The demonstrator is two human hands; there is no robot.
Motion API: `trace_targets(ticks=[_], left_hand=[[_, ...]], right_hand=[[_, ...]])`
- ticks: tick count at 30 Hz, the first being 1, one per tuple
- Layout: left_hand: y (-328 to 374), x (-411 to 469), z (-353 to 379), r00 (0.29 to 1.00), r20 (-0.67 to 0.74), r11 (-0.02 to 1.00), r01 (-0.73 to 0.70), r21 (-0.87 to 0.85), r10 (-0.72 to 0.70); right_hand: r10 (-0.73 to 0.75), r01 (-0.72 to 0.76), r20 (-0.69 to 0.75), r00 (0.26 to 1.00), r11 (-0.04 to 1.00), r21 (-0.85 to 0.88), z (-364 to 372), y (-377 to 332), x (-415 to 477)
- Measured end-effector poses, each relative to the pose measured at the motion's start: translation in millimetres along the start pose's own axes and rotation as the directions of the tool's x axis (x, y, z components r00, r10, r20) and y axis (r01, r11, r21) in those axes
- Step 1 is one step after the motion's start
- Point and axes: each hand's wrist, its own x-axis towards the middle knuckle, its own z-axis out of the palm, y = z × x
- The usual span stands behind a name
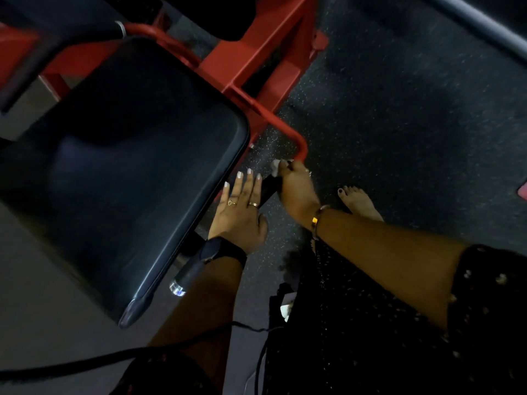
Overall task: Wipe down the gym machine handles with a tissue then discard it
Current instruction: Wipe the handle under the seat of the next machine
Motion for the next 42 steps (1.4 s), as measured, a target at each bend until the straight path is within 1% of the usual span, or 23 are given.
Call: trace_targets(ticks=[2,3,4,7,9,12,14,15,18,19,20,23,28,30,31,32,33,34,35,37,39,40,42], left_hand=[[-1,1,0,1.0,-0.005,1.0,-0.006,-0.003,0.006],[0,1,-1,1.0,-0.008,1.0,-0.008,-0.004,0.008],[0,1,-1,1.0,-0.008,1.0,-0.009,-0.002,0.009],[1,1,-2,1.0,0.011,1.0,-0.006,0.008,0.006],[1,1,0,1.0,0.0,1.0,-0.012,0.001,0.012],[0,-1,2,0.999,-0.046,1.0,-0.023,-0.005,0.022],[0,0,2,0.999,-0.034,1.0,-0.02,0.009,0.021],[-1,0,3,0.999,-0.028,1.0,-0.023,0.019,0.023],[-2,1,7,0.998,-0.051,0.999,-0.027,0.035,0.028],[-2,2,9,0.997,-0.075,0.998,-0.021,0.06,0.026],[-3,3,10,0.996,-0.09,0.997,-0.008,0.077,0.015],[-3,2,14,0.995,-0.1,0.995,-0.005,0.098,0.015],[-2,2,14,0.996,-0.088,0.996,0.004,0.088,0.004],[0,1,13,0.996,-0.087,0.999,0.003,0.054,0.002],[0,0,11,0.996,-0.084,0.999,0.008,0.037,-0.005],[0,-1,10,0.996,-0.088,0.999,0.012,0.03,-0.009],[0,-1,8,0.997,-0.082,1.0,0.014,0.026,-0.012],[0,-1,7,0.999,-0.052,0.999,0.015,0.028,-0.013],[1,0,5,1.0,-0.012,0.999,0.017,0.038,-0.016],[2,1,3,0.999,0.021,0.998,0.027,0.055,-0.028],[3,1,1,0.999,0.03,0.997,0.034,0.067,-0.037],[3,1,1,0.999,0.033,0.997,0.035,0.069,-0.037],[3,1,2,0.998,0.045,0.996,0.04,0.079,-0.044]], right_hand=[[-0.16,0.159,0.011,0.987,0.974,-0.161,11,3,-21],[-0.288,0.281,0.029,0.957,0.902,-0.329,13,8,-26],[-0.313,0.318,0.077,0.947,0.868,-0.381,15,14,-27],[-0.392,0.38,0.093,0.915,0.764,-0.522,6,15,-11],[-0.376,0.345,0.047,0.925,0.785,-0.514,-4,16,9],[-0.215,0.191,-0.004,0.977,0.873,-0.448,-11,9,28],[-0.071,0.076,0.029,0.997,0.922,-0.379,-9,6,26],[-0.05,0.07,0.061,0.997,0.923,-0.379,-6,4,22],[-0.147,0.219,0.19,0.971,0.865,-0.452,5,5,-10],[-0.232,0.288,0.184,0.955,0.87,-0.401,7,4,-21],[-0.248,0.282,0.14,0.959,0.894,-0.348,12,9,-25],[-0.34,0.368,0.141,0.93,0.854,-0.368,8,29,-12],[-0.27,0.235,0.006,0.963,0.827,-0.511,1,20,27],[-0.179,0.206,0.104,0.978,0.775,-0.598,5,8,31],[-0.183,0.231,0.145,0.972,0.679,-0.697,7,3,28],[-0.178,0.266,0.198,0.964,0.658,-0.704,7,-8,17],[-0.2,0.366,0.307,0.93,0.569,-0.737,6,-13,11],[-0.249,0.415,0.333,0.91,0.589,-0.693,4,-12,4],[-0.311,0.525,0.422,0.851,0.504,-0.686,3,-9,1],[-0.343,0.569,0.456,0.821,0.549,-0.612,-11,-9,0],[-0.334,0.53,0.421,0.843,0.646,-0.549,-26,-6,8],[-0.314,0.503,0.403,0.86,0.659,-0.56,-31,-6,17],[-0.292,0.476,0.379,0.878,0.604,-0.639,-38,-6,38]])
